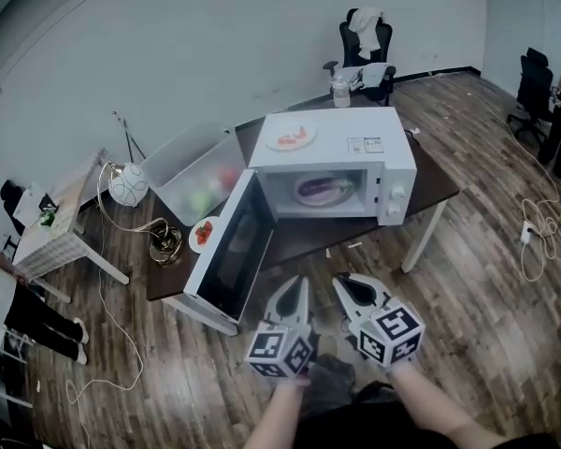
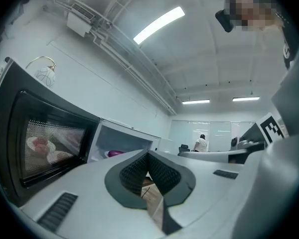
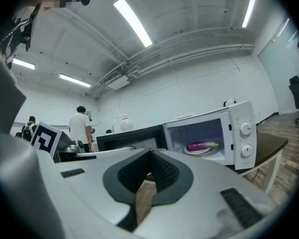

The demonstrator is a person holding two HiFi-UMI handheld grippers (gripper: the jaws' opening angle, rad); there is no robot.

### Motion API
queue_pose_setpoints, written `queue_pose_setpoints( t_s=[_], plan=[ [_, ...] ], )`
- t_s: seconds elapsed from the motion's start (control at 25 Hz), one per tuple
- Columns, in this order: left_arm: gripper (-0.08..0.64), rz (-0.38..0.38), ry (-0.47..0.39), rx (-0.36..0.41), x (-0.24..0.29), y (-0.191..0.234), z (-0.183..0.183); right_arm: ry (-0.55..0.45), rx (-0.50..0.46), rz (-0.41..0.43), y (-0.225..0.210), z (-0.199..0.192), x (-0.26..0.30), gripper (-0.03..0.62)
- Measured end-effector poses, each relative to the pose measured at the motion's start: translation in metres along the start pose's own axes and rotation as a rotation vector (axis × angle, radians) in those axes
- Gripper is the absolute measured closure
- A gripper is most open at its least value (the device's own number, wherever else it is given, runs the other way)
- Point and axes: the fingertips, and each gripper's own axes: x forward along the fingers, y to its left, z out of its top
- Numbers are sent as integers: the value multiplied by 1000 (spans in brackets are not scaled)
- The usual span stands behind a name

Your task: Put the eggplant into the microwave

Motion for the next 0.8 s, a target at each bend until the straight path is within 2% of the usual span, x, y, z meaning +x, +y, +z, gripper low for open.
queue_pose_setpoints(
  t_s=[0.44, 0.8],
  plan=[
    [561, -22, 8, 30, 2, -9, 12, -45, 4, 6, 2, 15, -6, 595],
    [561, -1, 34, 17, 8, 6, 2, -26, 27, 8, -4, 3, 9, 595]
  ],
)
